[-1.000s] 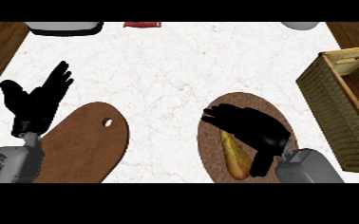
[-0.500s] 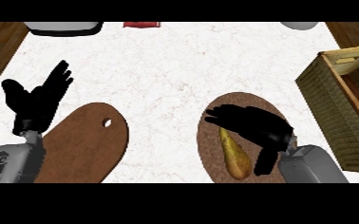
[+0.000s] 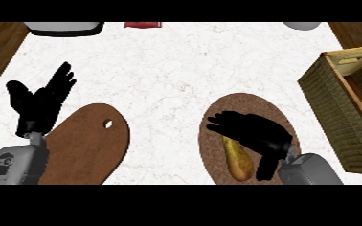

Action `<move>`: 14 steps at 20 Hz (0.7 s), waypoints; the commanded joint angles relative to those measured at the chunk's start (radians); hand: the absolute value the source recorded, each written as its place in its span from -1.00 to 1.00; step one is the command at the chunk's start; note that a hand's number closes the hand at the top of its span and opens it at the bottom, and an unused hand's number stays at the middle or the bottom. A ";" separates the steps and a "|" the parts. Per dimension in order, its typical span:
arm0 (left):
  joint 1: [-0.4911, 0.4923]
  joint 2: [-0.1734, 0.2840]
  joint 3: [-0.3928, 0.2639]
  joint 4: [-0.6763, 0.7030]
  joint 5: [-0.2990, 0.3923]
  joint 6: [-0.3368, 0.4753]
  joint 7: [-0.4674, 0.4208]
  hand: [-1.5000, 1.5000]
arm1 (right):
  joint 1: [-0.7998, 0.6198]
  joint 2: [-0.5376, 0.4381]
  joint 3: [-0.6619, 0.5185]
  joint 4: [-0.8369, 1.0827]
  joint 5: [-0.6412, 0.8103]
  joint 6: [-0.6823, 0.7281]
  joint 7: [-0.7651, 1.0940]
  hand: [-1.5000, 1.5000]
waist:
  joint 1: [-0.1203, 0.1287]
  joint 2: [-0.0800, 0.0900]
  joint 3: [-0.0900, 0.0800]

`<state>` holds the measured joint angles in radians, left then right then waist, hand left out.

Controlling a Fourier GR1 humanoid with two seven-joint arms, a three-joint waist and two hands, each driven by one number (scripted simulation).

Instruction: Pick the pear from the placemat and place it in the basket

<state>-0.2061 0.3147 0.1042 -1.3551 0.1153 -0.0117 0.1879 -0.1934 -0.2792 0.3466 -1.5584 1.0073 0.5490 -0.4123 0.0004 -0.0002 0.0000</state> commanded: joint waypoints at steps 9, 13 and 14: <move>0.015 -0.030 0.022 -0.024 -0.030 0.000 0.018 0.00 | 0.016 0.008 0.129 0.026 0.214 -0.095 0.000 1.00 | 0.000 0.000 0.000; -0.043 -0.008 0.052 -0.017 -0.013 -0.049 0.063 0.00 | 0.003 0.030 0.066 0.114 0.219 -0.149 -0.062 1.00 | -0.001 0.000 0.000; 0.041 -0.005 0.047 -0.126 -0.001 -0.051 0.102 0.00 | 0.013 0.070 0.109 0.101 0.242 -0.150 -0.023 1.00 | 0.003 -0.001 0.000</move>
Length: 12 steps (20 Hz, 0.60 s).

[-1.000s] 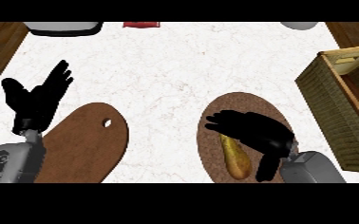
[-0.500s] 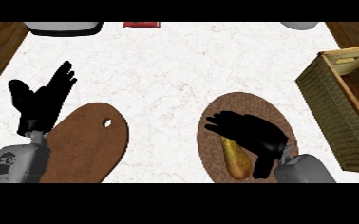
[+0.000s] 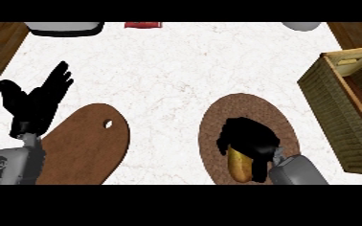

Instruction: Pick the pear from the placemat and place it in the basket

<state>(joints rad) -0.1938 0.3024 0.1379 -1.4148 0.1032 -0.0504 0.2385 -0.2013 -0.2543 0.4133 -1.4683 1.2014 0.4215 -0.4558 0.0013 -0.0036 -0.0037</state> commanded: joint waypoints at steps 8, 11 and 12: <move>0.016 -0.049 0.000 0.023 -0.052 0.020 -0.048 0.00 | 0.005 0.038 0.029 0.118 0.099 -0.097 -0.054 1.00 | 0.001 0.004 0.004; 0.010 -0.011 0.020 0.019 -0.029 -0.001 -0.033 0.00 | -0.031 0.206 -0.292 0.088 0.018 -0.034 0.371 1.00 | -0.038 0.008 0.004; 0.014 -0.009 0.033 0.014 -0.021 0.005 -0.035 0.00 | -0.022 0.240 -0.345 0.086 0.015 -0.069 0.447 1.00 | -0.054 0.005 0.005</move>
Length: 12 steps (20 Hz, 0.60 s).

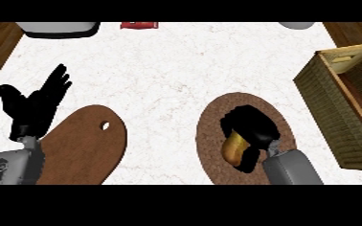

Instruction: Pick the pear from the placemat and place it in the basket

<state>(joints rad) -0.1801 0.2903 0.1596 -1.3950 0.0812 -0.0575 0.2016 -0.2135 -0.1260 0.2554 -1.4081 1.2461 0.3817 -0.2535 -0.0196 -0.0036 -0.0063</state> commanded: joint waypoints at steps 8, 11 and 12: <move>0.002 -0.005 0.000 -0.004 0.004 -0.002 -0.001 0.00 | -0.168 0.125 -0.447 -0.024 -0.206 -0.305 0.717 1.00 | 0.021 0.010 0.015; -0.028 -0.007 -0.026 -0.014 0.003 -0.021 0.005 0.00 | -0.313 0.125 -0.461 -0.050 -0.244 -0.475 0.847 1.00 | 0.083 0.011 0.014; -0.037 -0.025 -0.036 -0.004 -0.001 -0.013 0.003 0.00 | -0.358 0.126 -0.461 -0.062 -0.241 -0.534 0.903 1.00 | 0.083 0.013 0.010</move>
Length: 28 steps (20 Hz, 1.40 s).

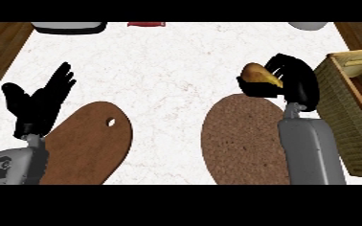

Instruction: Pick the pear from the placemat and place it in the basket

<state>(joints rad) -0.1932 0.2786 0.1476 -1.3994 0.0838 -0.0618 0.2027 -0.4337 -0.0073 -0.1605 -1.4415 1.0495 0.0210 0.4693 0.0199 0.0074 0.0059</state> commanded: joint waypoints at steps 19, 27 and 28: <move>-0.089 -0.019 -0.039 0.043 -0.042 0.019 0.032 0.00 | -0.940 -0.040 -0.151 0.483 0.663 -0.295 0.880 1.00 | 0.034 0.007 -0.009; -0.062 -0.014 -0.021 0.028 -0.024 0.007 0.025 0.00 | -1.023 -0.155 -0.259 0.657 0.761 -0.355 0.869 1.00 | 0.029 0.008 -0.008; -0.080 -0.019 -0.016 0.025 -0.019 0.019 0.040 0.00 | -1.026 -0.186 -0.279 0.670 0.763 -0.327 0.854 1.00 | 0.022 0.006 -0.007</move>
<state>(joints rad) -0.2636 0.2714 0.1304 -1.3689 0.0686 -0.0639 0.2279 -1.4120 -0.1482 -0.4024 -0.8415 1.7675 -0.2859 1.1556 0.0512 0.0148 -0.0024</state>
